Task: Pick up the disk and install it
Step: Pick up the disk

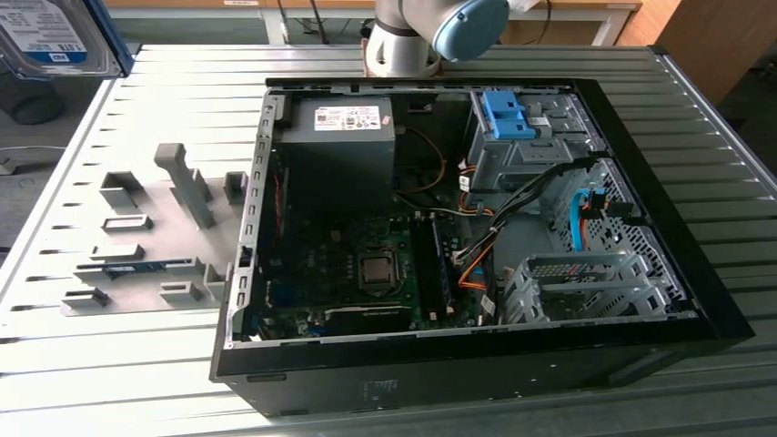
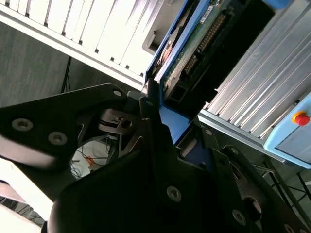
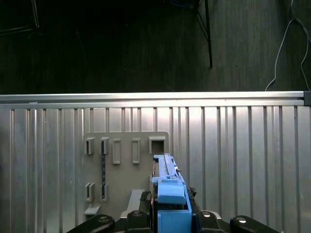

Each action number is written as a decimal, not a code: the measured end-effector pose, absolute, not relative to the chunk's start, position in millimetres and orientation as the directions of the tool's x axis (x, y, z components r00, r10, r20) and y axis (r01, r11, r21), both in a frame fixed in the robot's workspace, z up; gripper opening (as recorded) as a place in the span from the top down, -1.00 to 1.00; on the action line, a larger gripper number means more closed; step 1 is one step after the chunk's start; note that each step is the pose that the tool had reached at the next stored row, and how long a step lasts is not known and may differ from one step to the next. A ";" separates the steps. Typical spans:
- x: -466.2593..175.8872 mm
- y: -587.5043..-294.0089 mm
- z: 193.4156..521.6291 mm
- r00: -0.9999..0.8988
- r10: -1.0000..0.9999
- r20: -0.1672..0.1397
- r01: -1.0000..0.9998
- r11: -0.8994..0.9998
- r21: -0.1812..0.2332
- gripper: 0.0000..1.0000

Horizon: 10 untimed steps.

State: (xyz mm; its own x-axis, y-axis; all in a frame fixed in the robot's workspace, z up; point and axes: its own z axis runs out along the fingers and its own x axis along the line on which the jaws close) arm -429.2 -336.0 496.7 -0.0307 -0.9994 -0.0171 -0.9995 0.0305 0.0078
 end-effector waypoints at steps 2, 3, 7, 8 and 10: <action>-429.2 -336.0 497.8 -0.031 -0.999 -0.017 -1.000 0.031 0.008 0.26; -429.2 -336.1 497.8 -0.031 -0.999 -0.017 -1.000 0.031 0.007 0.26; -429.1 -336.0 498.4 -0.031 -0.999 -0.017 -1.000 0.031 0.008 0.26; -428.8 -336.0 498.4 -0.031 -0.999 -0.017 -0.999 0.031 0.008 0.26; -427.4 -336.1 498.4 -0.031 -0.999 -0.017 -1.000 0.031 0.008 0.26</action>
